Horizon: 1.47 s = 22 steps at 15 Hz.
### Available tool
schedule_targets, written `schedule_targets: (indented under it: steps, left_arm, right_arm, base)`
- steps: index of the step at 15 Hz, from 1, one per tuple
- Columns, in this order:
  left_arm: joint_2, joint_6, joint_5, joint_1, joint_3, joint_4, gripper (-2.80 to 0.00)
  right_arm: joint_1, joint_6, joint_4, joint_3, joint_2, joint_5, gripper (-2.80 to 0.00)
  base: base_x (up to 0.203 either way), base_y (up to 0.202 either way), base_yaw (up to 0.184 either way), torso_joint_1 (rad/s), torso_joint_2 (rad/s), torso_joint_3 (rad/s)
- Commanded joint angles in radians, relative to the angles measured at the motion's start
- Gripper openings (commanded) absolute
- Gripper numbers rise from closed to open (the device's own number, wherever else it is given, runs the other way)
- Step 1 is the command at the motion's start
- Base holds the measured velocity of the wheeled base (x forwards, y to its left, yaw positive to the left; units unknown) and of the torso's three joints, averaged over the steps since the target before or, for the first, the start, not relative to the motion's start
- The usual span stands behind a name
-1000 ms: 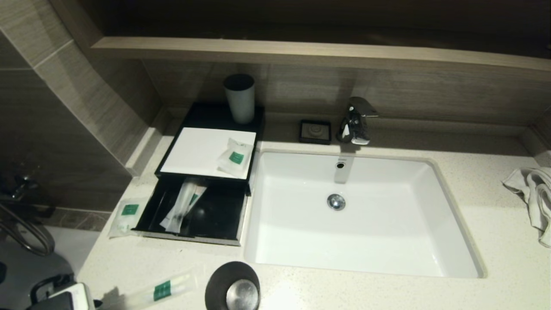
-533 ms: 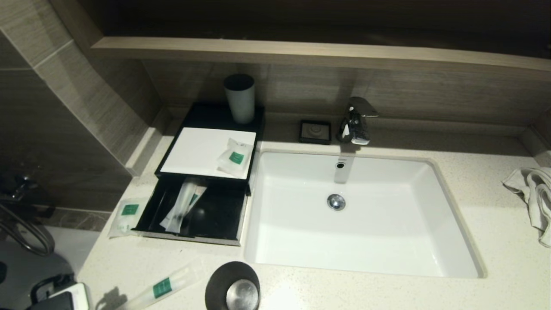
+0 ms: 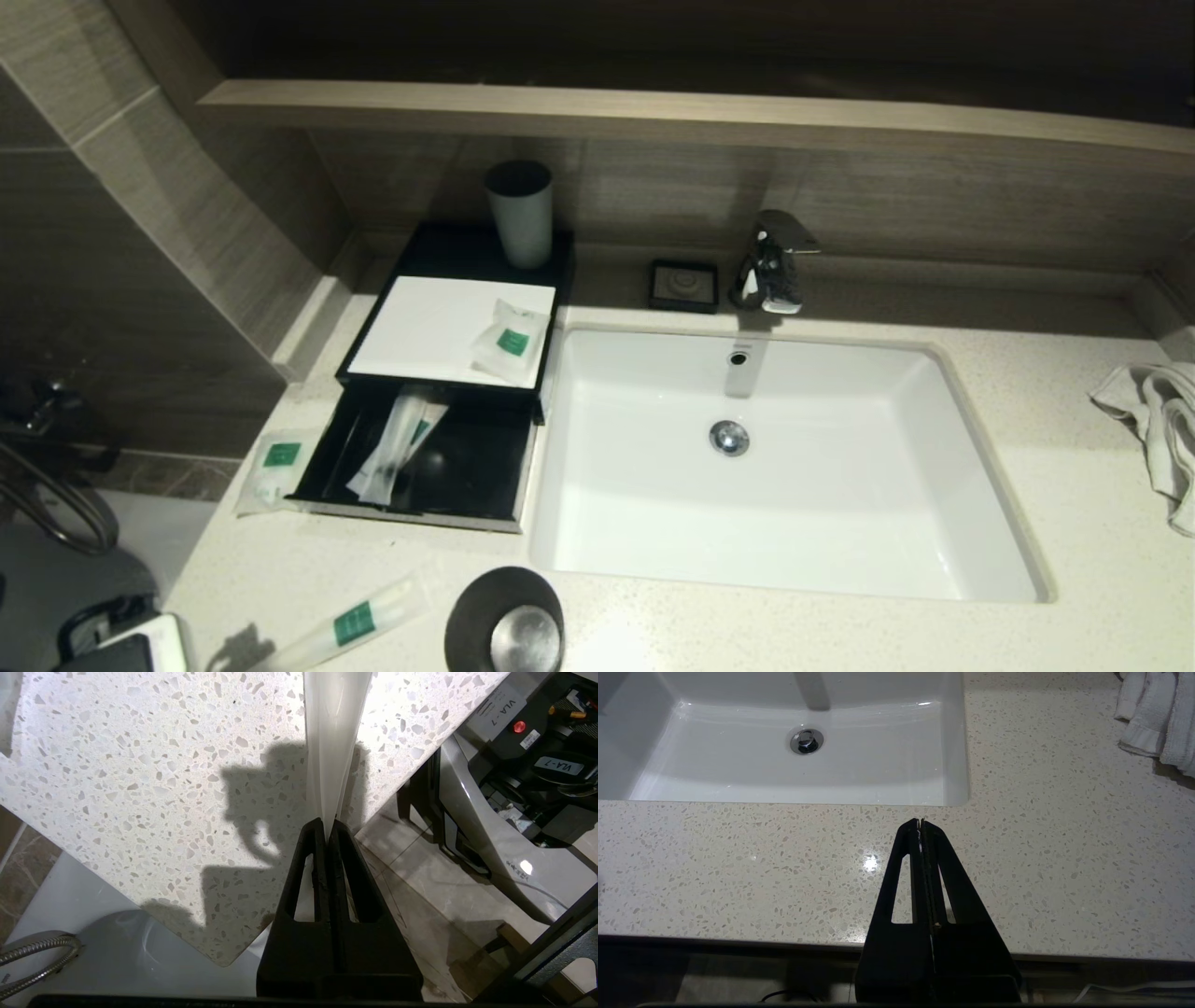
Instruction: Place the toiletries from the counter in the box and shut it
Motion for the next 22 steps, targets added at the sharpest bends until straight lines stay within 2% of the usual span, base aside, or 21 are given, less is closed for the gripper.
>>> schedule_targets:
  steps: [1, 8, 11, 13, 17, 19, 22]
  left_arm:
    - [-0.027, 0.007, -0.006, -0.001, 0.001, 0.0, -2.8]
    - [-0.061, -0.023, -0.031, 0.004, -0.008, 0.001, -2.8]
    - [-0.069, -0.119, -0.046, 0.002, -0.032, 0.001, -2.8]
    - [-0.07, -0.177, -0.091, 0.003, -0.042, 0.001, -2.8]
    - [-0.092, -0.295, -0.111, 0.002, -0.052, 0.001, -2.8]
    - [-0.114, -0.357, -0.146, 0.004, -0.057, 0.0, -2.8]
    - [-0.16, -0.461, -0.151, 0.002, -0.089, 0.019, -2.8]
  right_arm:
    - [0.0, 0.0, 0.0, 0.0, 0.002, 0.0, -2.8]
    - [0.0, 0.0, 0.0, 0.0, 0.002, 0.0, -2.8]
    - [0.0, 0.0, 0.0, 0.0, 0.002, 0.0, -2.8]
    - [0.0, 0.0, 0.0, 0.0, 0.002, 0.0, -2.8]
    - [0.0, 0.0, 0.0, 0.0, 0.002, 0.0, -2.8]
    - [0.0, 0.0, 0.0, 0.0, 0.002, 0.0, -2.8]
    - [0.0, 0.0, 0.0, 0.0, 0.002, 0.0, -2.8]
  base:
    - [0.0, 0.0, 0.0, 0.0, 0.0, 0.0]
    - [0.0, 0.0, 0.0, 0.0, 0.0, 0.0]
    - [0.0, 0.0, 0.0, 0.0, 0.0, 0.0]
    - [0.0, 0.0, 0.0, 0.0, 0.0, 0.0]
    - [0.0, 0.0, 0.0, 0.0, 0.0, 0.0]
    - [0.0, 0.0, 0.0, 0.0, 0.0, 0.0]
    - [0.0, 0.0, 0.0, 0.0, 0.0, 0.0]
